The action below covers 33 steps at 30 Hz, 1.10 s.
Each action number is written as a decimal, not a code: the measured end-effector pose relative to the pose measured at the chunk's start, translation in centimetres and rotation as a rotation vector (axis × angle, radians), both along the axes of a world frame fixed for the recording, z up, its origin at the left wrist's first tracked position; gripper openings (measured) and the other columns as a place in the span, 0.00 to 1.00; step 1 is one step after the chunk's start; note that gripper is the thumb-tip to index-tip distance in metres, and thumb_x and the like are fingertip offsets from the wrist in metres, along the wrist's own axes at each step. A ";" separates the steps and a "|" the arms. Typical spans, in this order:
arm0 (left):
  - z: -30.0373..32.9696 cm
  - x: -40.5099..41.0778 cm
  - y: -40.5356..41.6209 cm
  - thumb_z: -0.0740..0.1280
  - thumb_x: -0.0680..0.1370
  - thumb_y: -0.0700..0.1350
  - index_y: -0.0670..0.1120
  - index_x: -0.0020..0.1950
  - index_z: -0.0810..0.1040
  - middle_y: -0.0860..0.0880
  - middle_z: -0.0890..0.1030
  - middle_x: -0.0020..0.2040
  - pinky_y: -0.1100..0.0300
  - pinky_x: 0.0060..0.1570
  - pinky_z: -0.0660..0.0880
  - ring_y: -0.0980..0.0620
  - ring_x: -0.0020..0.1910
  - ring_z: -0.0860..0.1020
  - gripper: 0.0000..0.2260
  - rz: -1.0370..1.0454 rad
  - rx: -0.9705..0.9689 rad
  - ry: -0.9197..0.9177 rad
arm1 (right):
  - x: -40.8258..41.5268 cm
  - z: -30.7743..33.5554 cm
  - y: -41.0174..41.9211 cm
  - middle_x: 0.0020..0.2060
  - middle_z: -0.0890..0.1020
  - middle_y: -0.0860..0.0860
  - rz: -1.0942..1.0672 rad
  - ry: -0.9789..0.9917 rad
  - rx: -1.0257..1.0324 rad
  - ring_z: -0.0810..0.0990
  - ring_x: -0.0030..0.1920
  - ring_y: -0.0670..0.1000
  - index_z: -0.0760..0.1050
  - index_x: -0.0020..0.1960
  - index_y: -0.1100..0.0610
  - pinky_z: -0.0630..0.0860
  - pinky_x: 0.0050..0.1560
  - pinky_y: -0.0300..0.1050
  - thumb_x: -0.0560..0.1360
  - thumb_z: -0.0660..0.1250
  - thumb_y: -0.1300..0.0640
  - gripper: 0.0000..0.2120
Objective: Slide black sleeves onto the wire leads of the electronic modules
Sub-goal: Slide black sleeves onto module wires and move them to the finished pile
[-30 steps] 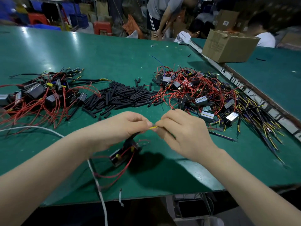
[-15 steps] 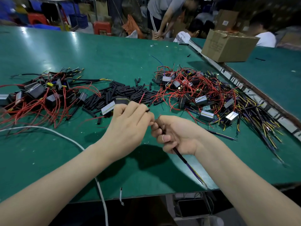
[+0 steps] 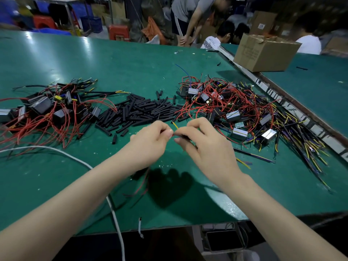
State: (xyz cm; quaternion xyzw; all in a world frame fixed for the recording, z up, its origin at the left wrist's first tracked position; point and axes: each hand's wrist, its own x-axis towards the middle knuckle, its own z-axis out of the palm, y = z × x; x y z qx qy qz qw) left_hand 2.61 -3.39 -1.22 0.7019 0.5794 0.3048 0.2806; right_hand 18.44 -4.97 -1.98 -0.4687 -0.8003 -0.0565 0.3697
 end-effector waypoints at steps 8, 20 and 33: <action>0.1 0.1 -0.1 0.57 0.82 0.48 0.50 0.47 0.71 0.55 0.68 0.33 0.59 0.41 0.63 0.54 0.37 0.69 0.07 0.024 -0.037 0.127 | -0.1 0.3 0.6 0.40 0.79 0.50 -0.035 -0.320 0.226 0.78 0.38 0.53 0.80 0.42 0.54 0.71 0.24 0.45 0.78 0.63 0.52 0.10; -1.0 -0.5 -0.9 0.61 0.80 0.49 0.54 0.48 0.72 0.57 0.76 0.45 0.52 0.55 0.64 0.51 0.50 0.74 0.02 0.002 0.239 0.119 | 0.8 0.0 1.9 0.41 0.77 0.47 0.232 0.461 -0.770 0.72 0.37 0.45 0.76 0.49 0.44 0.71 0.45 0.42 0.77 0.67 0.60 0.11; -0.3 -0.2 -0.4 0.64 0.78 0.49 0.53 0.46 0.82 0.55 0.76 0.31 0.60 0.35 0.65 0.58 0.29 0.67 0.07 -0.003 0.007 -0.181 | 0.7 -0.6 0.1 0.39 0.78 0.44 0.289 0.624 -0.617 0.77 0.42 0.43 0.75 0.50 0.41 0.73 0.45 0.38 0.75 0.67 0.67 0.19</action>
